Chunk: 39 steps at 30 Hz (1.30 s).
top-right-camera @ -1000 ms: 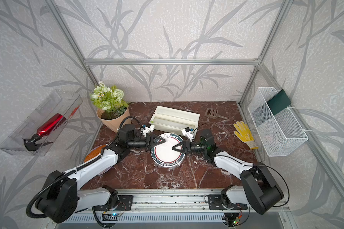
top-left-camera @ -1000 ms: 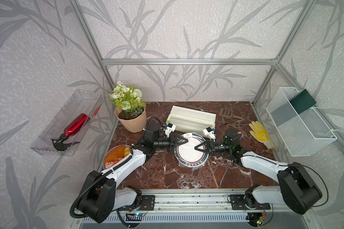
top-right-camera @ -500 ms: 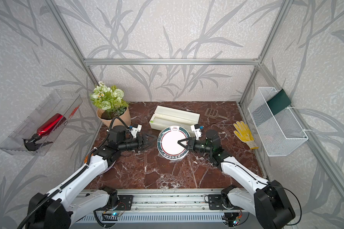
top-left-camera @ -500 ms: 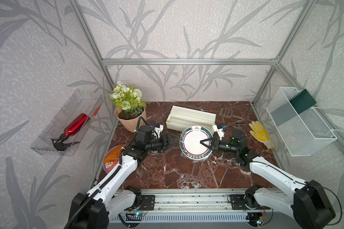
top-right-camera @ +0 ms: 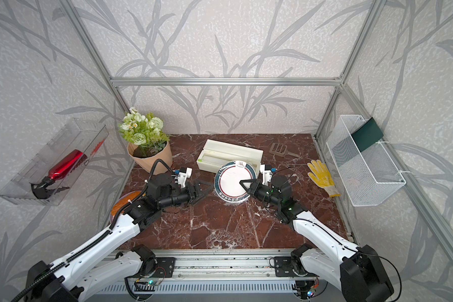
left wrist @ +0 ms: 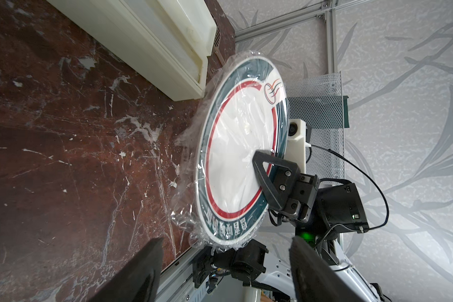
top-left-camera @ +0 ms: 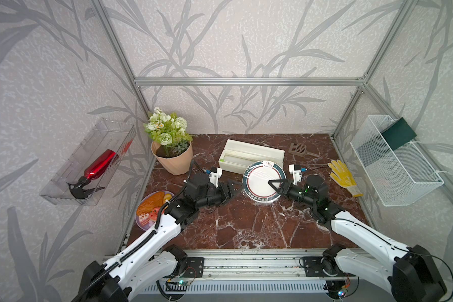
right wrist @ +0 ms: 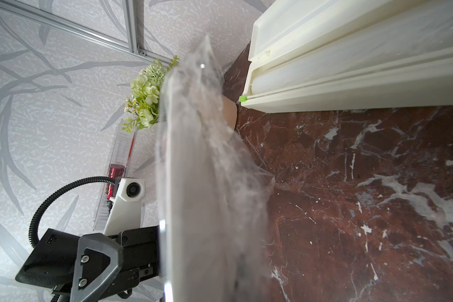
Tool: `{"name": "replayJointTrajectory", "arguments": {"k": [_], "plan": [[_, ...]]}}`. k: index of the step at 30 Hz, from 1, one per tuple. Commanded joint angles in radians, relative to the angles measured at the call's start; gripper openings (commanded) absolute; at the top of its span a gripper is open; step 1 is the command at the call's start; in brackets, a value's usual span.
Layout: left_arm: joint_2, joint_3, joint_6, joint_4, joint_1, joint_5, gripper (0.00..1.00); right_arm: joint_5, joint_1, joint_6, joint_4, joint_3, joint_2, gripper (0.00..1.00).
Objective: Wrap the plate with plastic wrap
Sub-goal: Cover the plate with plastic wrap.
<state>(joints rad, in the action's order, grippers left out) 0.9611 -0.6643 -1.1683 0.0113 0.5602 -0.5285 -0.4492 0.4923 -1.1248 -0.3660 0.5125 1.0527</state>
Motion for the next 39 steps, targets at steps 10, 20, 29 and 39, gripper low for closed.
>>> {"name": "replayJointTrajectory", "arguments": {"k": [10,20,29,39], "plan": [[0.152,0.015,-0.098,-0.300,0.037,0.006,0.73,0.002,0.048,-0.073,-0.156,0.004,0.040,0.09],[0.210,0.041,-0.162,-0.475,0.050,-0.022,0.67,-0.011,0.059,-0.119,-0.245,-0.001,0.071,0.08],[0.246,0.055,-0.220,-0.589,0.064,-0.037,0.46,-0.003,0.065,-0.142,-0.300,-0.019,0.083,0.07],[0.214,0.055,-0.199,-0.569,0.065,-0.038,0.23,-0.003,0.065,-0.122,-0.289,-0.022,0.078,0.07]]}}
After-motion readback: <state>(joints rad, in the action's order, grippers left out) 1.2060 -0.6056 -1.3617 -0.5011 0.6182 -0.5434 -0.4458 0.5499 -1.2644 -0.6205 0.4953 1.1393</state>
